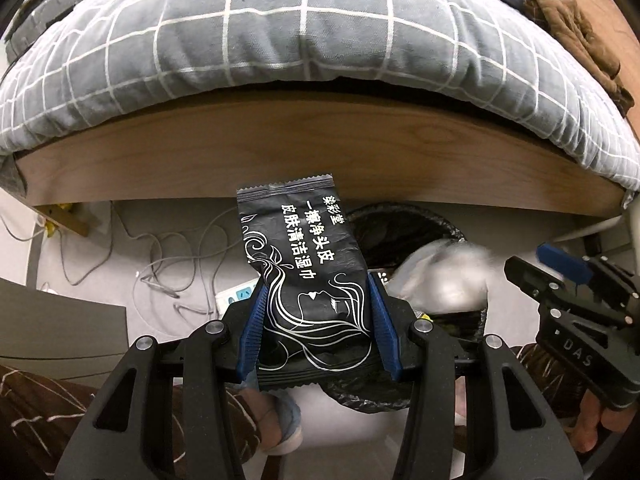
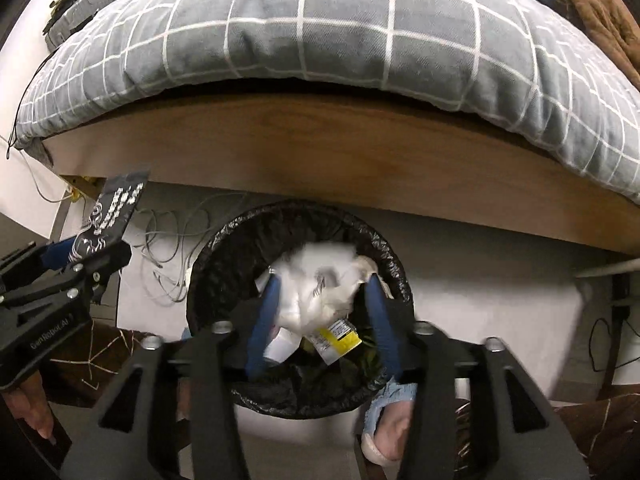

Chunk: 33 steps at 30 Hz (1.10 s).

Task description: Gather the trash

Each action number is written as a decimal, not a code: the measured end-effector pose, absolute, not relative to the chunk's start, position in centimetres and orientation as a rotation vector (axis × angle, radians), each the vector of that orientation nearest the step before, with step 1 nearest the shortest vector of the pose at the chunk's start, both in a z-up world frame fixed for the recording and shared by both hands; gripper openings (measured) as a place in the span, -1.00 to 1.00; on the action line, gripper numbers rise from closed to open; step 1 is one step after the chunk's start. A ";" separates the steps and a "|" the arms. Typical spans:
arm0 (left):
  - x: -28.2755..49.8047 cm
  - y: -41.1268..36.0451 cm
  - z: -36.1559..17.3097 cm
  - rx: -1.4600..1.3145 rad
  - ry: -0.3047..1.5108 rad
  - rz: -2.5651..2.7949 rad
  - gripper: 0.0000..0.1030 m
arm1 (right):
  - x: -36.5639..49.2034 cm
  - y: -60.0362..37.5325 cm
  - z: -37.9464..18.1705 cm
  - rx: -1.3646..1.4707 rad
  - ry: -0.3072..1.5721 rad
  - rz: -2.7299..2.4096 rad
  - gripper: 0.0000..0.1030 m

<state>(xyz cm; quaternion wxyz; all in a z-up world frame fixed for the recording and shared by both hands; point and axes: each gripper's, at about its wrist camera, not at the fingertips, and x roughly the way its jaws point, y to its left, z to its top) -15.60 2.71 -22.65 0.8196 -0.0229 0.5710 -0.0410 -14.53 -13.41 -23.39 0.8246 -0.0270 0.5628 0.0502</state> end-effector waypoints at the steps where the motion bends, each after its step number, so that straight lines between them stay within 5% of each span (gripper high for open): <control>1: -15.6 2.7 -22.7 -0.048 1.217 -0.088 -0.09 | -14.6 -13.5 -23.3 -0.057 1.191 0.102 0.12; 8: -15.3 1.1 -22.7 -0.038 1.209 -0.122 -0.09 | -14.7 -15.4 -22.1 -0.060 1.144 0.036 0.64; 21: -15.0 -3.8 -22.3 0.009 1.196 -0.228 -0.07 | -15.7 -21.9 -20.4 0.000 1.093 -0.119 0.81; 33: -15.7 -4.4 -22.1 0.060 1.152 -0.194 0.67 | -15.7 -21.8 -19.7 0.009 1.065 -0.132 0.81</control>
